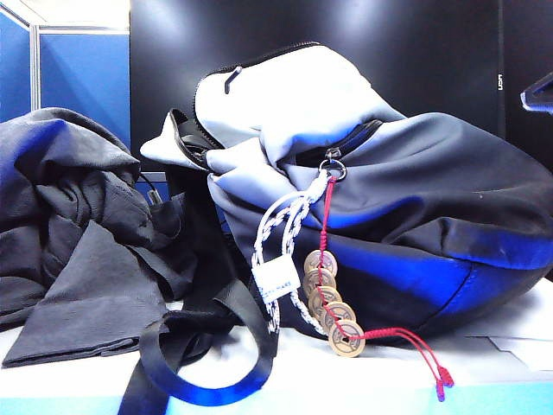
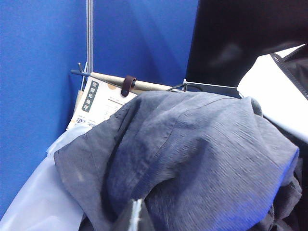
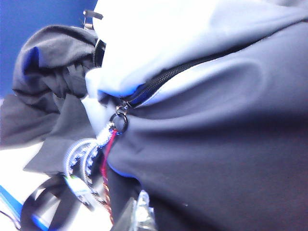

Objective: Take the gray clothes out of the backpack.

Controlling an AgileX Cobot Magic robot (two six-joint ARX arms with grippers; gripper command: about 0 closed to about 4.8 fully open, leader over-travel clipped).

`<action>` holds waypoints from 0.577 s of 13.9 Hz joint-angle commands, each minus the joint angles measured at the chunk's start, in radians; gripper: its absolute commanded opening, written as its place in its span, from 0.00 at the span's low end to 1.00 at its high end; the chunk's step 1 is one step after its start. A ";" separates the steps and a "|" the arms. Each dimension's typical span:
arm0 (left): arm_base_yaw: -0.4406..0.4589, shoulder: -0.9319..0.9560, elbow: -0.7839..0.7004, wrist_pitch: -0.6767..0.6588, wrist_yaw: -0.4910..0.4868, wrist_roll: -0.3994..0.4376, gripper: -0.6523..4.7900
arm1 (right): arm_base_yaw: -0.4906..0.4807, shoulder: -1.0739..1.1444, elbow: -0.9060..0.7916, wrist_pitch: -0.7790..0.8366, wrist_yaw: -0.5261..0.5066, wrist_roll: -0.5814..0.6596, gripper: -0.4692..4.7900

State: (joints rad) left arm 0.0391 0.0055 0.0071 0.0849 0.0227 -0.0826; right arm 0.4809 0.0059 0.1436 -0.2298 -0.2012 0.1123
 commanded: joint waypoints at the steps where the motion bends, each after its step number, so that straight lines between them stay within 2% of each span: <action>1: 0.000 -0.002 0.000 0.002 0.000 -0.003 0.11 | -0.024 0.000 -0.028 0.001 0.233 -0.200 0.08; 2: 0.000 -0.002 0.000 0.002 0.000 -0.003 0.11 | -0.078 0.000 -0.058 0.051 0.386 -0.174 0.08; 3: 0.000 -0.002 0.000 0.002 0.000 -0.003 0.11 | -0.129 0.000 -0.087 0.111 0.449 -0.165 0.08; 5: 0.000 -0.002 0.000 0.000 0.000 -0.003 0.11 | -0.278 0.001 -0.143 0.202 0.413 -0.162 0.08; 8: 0.000 -0.002 0.000 -0.001 0.000 -0.003 0.11 | -0.410 0.000 -0.143 0.201 0.317 -0.162 0.08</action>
State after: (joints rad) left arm 0.0387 0.0055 0.0071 0.0776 0.0227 -0.0826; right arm 0.0895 0.0063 0.0082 -0.0456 0.1509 -0.0528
